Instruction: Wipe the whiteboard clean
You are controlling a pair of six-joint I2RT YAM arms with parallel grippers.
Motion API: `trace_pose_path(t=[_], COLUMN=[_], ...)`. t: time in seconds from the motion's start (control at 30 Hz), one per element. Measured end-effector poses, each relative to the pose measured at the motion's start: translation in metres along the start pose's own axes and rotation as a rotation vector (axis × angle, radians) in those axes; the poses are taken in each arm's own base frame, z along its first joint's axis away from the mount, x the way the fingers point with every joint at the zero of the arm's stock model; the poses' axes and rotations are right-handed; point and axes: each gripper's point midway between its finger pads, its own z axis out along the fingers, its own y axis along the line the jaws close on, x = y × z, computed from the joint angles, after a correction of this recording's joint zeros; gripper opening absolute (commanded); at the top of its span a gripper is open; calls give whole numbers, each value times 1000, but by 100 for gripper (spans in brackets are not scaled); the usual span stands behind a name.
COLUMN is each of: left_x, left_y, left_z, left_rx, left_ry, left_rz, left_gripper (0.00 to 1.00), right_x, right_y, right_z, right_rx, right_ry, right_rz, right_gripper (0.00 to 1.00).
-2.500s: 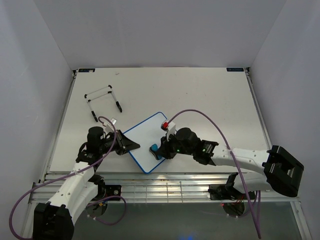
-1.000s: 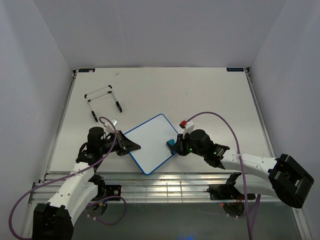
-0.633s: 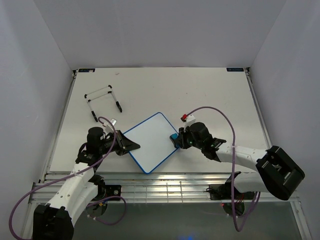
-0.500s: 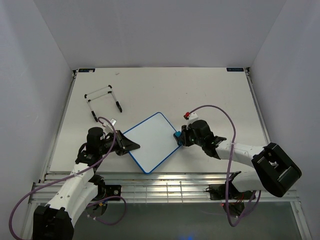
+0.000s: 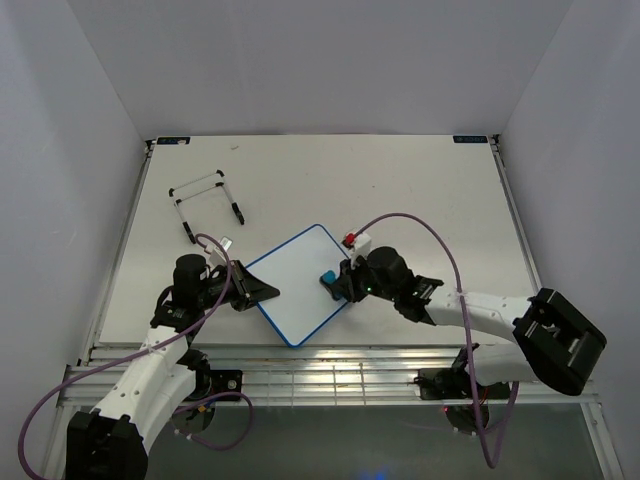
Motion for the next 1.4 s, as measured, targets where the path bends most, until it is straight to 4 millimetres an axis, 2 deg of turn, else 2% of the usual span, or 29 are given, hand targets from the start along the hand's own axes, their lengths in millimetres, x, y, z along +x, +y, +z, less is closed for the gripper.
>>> trace_pose_path(t=[0.17,0.27,0.33,0.4,0.57,0.67,0.73,0.87,0.97,1.07,1.17,1.23,1.3,1.4], left_x=[0,0,0,1,2,1,-1,-5,-9,-8,-9,-10,-14,-21], left_y=[0,0,1,2,4,4,5,-3,-12,-10,-12,-19,-28,-41], left_z=[0,0,0,0,0,0,0,-2,-4,-5,-6,-9,-12,-15], left_rx=[1,0,-2,-7,-12,-13,-18,-18,-10,-22,-23,-12,-1,24], left_ry=[2,1,1,2,5,1,-6,-3,-4,1,0,1,-12,-45], left_rz=[2,7,12,15,16,22,39,93,134,137,151,185,226,288], left_gripper=[0,0,0,0,0,0,0,0,0,0,0,0,0,0], right_x=[-18,-19,-17,-14,-12,-14,-14,-19,-7,7,6,5,-5,-31], right_y=[109,158,174,183,182,168,141,53,-17,-64,-87,-91,-90,-91], right_z=[-6,-11,-13,-13,-12,-9,-5,5,4,7,5,-2,-12,-34], right_rx=[-230,-299,-318,-325,-310,-288,-237,-35,129,219,247,254,250,254], right_ry=[-10,19,37,54,62,63,68,69,117,178,203,215,199,126], right_rz=[-72,-87,-84,-73,-31,-4,25,97,141,170,177,168,150,132], right_gripper=[8,8,8,8,8,8,8,8,8,8,8,8,8,8])
